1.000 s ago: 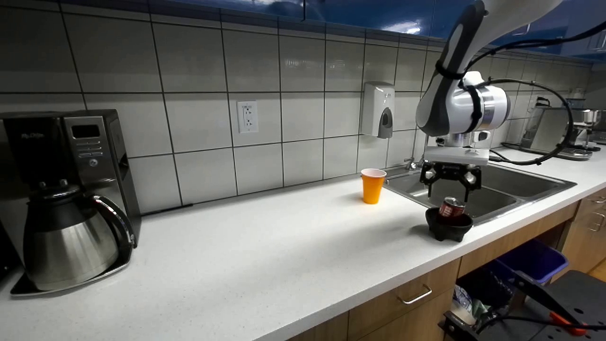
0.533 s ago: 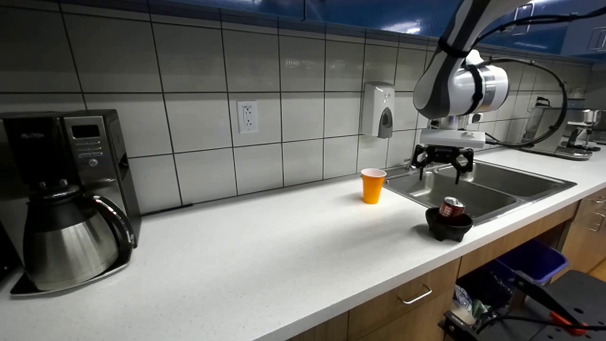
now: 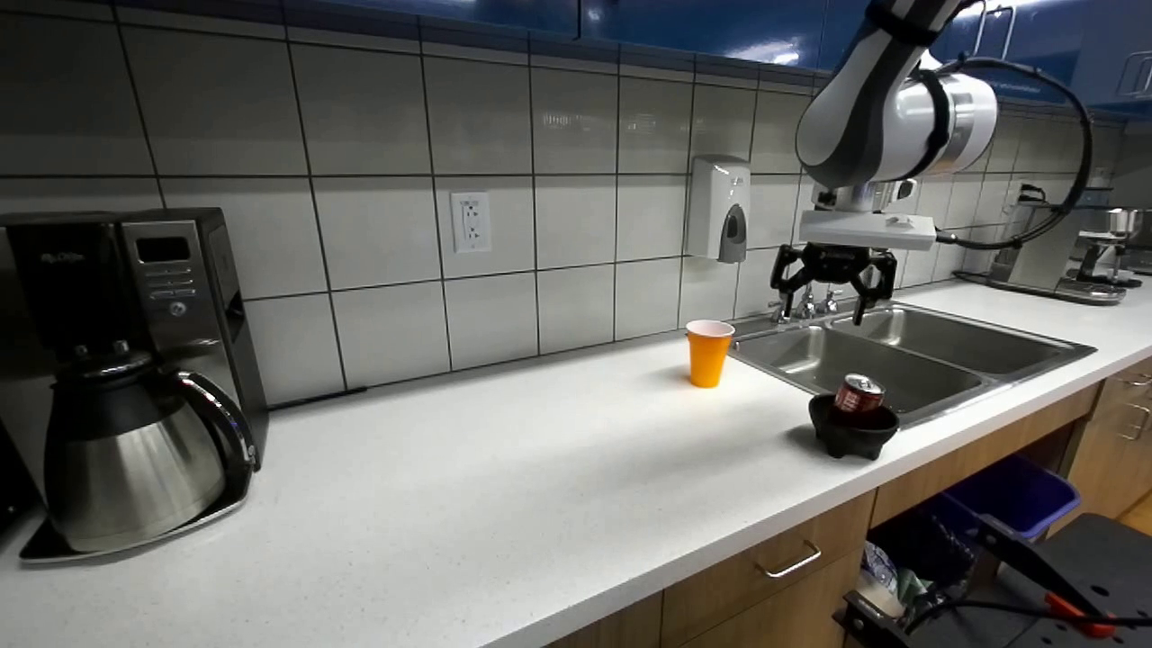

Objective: Put the red can inside the black bowl

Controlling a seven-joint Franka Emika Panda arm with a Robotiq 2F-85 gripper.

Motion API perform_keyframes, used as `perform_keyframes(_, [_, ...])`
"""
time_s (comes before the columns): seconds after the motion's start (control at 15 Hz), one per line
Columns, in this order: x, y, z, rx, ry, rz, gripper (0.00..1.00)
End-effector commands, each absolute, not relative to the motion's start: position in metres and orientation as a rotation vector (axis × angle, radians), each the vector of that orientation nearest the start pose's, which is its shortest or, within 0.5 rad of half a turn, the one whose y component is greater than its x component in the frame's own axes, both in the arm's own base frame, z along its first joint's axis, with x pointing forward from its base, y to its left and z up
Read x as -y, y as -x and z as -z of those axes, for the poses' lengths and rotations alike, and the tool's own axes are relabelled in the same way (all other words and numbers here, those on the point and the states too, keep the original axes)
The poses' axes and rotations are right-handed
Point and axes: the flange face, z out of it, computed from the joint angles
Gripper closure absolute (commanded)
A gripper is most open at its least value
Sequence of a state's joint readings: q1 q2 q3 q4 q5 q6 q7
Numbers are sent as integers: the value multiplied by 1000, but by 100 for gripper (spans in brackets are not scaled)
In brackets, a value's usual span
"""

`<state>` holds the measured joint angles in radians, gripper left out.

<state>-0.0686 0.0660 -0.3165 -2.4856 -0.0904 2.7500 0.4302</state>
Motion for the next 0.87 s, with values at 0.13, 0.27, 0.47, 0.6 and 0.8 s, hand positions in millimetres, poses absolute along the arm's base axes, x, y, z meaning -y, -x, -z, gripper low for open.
perform_keyframes(0.13, [138,-425,-337,-939,2985,429,0])
perform_keyframes(0.27, [124,-417,-352,-881,2981,469,0])
perform_keyframes(0.47, [104,-405,-372,-789,2975,514,0])
perform_keyframes(0.6, [93,-397,-385,-733,2969,526,0])
perform_keyframes(0.8, [95,-410,-381,-769,2959,532,0])
